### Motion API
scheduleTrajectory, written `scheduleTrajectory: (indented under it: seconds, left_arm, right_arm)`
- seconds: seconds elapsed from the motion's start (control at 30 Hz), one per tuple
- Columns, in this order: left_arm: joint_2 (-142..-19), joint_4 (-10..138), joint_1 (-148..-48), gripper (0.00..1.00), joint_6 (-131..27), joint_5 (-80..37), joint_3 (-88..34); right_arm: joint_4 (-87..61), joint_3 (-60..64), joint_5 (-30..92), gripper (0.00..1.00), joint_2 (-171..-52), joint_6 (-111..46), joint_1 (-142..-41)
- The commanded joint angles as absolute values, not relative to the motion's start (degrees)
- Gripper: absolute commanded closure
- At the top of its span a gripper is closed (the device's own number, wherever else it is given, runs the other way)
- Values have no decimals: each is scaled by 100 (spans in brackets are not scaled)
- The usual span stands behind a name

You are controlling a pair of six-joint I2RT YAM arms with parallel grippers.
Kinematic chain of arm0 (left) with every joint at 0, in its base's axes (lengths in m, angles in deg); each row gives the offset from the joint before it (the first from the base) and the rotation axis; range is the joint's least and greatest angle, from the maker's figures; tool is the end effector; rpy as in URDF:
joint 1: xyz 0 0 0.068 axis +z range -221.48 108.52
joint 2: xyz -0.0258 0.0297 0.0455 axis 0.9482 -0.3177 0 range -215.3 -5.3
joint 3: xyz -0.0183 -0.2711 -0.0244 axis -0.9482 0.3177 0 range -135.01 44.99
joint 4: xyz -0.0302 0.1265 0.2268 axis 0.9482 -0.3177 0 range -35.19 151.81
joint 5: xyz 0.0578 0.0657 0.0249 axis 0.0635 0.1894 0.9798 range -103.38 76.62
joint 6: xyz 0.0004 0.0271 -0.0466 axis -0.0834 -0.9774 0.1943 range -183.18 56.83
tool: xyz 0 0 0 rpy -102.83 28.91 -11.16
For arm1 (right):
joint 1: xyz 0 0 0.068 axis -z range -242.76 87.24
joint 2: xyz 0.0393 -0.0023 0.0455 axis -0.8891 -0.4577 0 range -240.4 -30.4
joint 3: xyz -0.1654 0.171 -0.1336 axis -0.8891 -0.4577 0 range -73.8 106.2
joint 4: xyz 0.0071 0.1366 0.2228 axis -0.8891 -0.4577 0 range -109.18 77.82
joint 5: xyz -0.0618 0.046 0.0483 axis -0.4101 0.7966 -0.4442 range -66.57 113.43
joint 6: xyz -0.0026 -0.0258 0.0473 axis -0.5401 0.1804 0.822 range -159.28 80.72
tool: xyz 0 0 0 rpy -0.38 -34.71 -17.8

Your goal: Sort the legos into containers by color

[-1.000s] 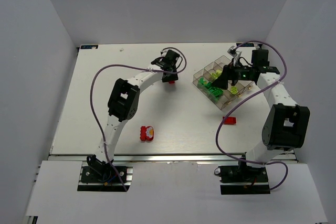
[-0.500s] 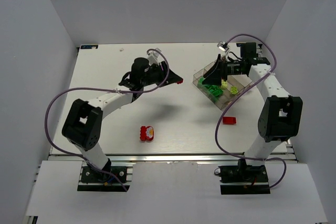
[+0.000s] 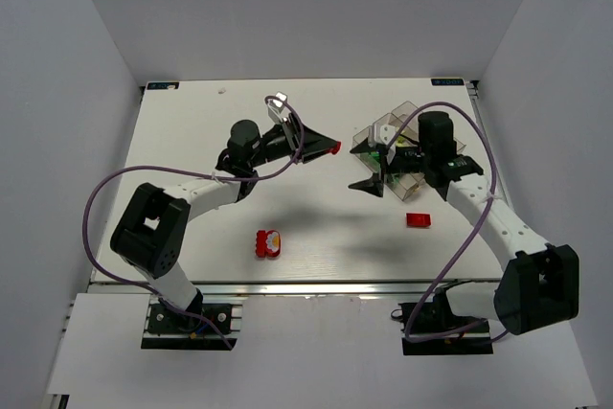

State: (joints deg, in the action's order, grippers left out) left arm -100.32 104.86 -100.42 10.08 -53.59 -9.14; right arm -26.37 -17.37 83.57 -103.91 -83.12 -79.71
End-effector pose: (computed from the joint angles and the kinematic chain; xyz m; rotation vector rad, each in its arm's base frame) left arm 0.3115 -0.1985 0.2653 -0.0448 1.9076 -1.8512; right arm 0.2543 0.1099 0.3044 -1.4264 1.2649 0.7836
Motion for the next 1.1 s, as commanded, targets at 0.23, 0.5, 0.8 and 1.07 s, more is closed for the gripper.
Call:
scheduleTrajectory:
  seconds: [0.23,0.5,0.8,1.07]
  left_arm:
    - [-9662,11709,-10013,80,1856,-5539,-555]
    - [-9662,11683,-10013,79,1778,-5540,-467]
    - [-9732,11683,-10013,79,1786,-5548,-511]
    - [-9715,11665,-10013,78,1768,-5540,-432]
  right_arm:
    - [-93,-1957,7273,10,-10229,-7393,-8210]
    - [13,-1825,7353,16,-10282,-7145,-8526]
    - [56,-1790,7230,22,-10334,-7040,-8746]
    - [118,-1711,7028,38,-10405,-7066,-8921]
